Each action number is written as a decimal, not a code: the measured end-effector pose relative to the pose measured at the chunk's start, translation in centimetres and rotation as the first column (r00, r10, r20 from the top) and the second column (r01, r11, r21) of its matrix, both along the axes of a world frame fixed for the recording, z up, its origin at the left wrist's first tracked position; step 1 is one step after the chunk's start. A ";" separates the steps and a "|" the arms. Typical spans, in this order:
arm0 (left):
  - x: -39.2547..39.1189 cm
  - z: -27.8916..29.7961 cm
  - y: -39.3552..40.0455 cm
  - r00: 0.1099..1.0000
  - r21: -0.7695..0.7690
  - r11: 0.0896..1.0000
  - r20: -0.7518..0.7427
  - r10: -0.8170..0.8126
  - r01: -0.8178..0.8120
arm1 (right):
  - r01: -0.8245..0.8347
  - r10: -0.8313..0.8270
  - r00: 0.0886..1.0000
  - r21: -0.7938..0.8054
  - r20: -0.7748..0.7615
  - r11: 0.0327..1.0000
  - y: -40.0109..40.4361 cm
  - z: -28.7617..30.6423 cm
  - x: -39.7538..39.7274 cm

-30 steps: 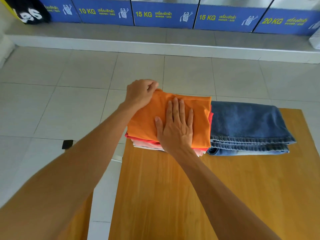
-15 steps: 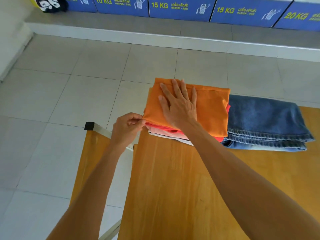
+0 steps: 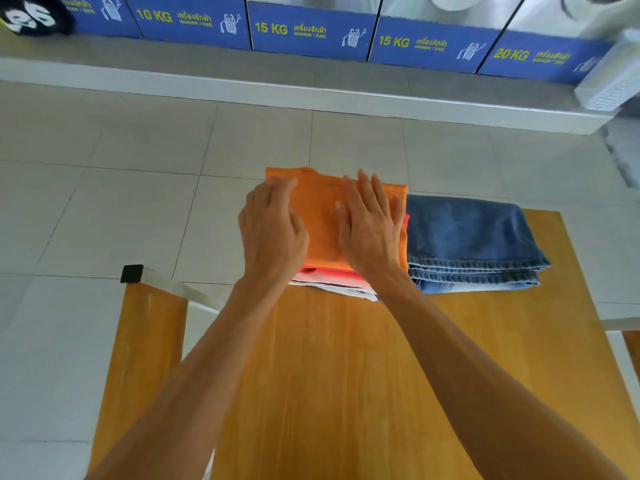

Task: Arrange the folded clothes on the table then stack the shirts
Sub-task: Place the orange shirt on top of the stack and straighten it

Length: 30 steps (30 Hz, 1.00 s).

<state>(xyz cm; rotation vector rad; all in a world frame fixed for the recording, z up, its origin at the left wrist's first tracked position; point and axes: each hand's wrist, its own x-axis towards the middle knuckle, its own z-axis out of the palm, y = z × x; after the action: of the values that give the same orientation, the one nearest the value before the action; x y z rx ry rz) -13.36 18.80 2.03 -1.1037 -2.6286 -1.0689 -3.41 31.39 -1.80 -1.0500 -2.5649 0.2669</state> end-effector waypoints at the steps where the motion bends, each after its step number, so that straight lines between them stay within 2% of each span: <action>1: 0.8 -0.5 1.9 0.997 -0.035 0.996 -0.025 -0.079 0.078 | 0.074 -0.074 0.997 -0.006 -0.027 0.997 0.8 0.1 0.9; 3: 2.0 -2.3 4.9 0.982 -0.200 0.963 -0.002 -0.187 0.183 | 0.199 -0.199 0.978 -0.009 -0.068 0.980 2.5 0.2 2.3; 5: 2.4 -4.3 6.8 0.978 -0.371 0.909 -0.016 -0.208 0.188 | 0.252 -0.250 0.966 0.018 -0.064 0.968 3.7 0.2 3.4; 7: 2.3 -5.6 7.5 0.980 -0.447 0.881 -0.045 -0.193 0.153 | 0.279 -0.280 0.960 -0.023 -0.028 0.960 4.6 0.3 4.1; 11: 2.2 -6.2 7.9 0.982 -0.460 0.880 -0.074 -0.172 0.119 | 0.372 -0.394 0.919 -0.291 -0.019 0.882 6.7 0.3 3.8; 14: 2.3 -6.4 7.9 0.983 -0.462 0.880 -0.082 -0.166 0.110 | 0.294 -0.387 0.913 -0.452 -0.128 0.842 7.9 0.4 3.1; 17: 2.3 -6.6 7.7 0.986 -0.440 0.891 -0.068 -0.155 0.110 | 0.295 -0.393 0.910 -0.462 -0.132 0.837 9.3 1.0 2.4; 21: 2.3 -6.8 7.5 0.990 -0.409 0.906 -0.031 -0.136 0.111 | 0.357 -0.519 0.847 -0.601 -0.114 0.715 10.9 1.6 2.2; 23: 2.2 -6.8 7.5 0.990 -0.420 0.900 -0.017 -0.140 0.120 | 0.356 -0.518 0.851 -0.636 -0.081 0.684 10.5 1.7 2.2; 27: 2.1 -6.8 7.7 0.992 -0.433 0.895 -0.016 -0.126 0.107 | 0.353 -0.500 0.862 -0.613 -0.081 0.707 8.1 3.0 4.2; 30: 2.3 -6.8 7.9 0.994 -0.432 0.898 -0.036 -0.108 0.082 | 0.303 -0.358 0.934 -0.571 0.017 0.763 4.9 3.4 7.4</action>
<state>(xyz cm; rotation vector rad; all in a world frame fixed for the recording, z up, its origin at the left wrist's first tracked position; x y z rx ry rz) -11.08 26.70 -4.78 -1.3261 -2.8655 -0.4577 3.95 36.26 1.60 -1.6279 -2.1928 1.0032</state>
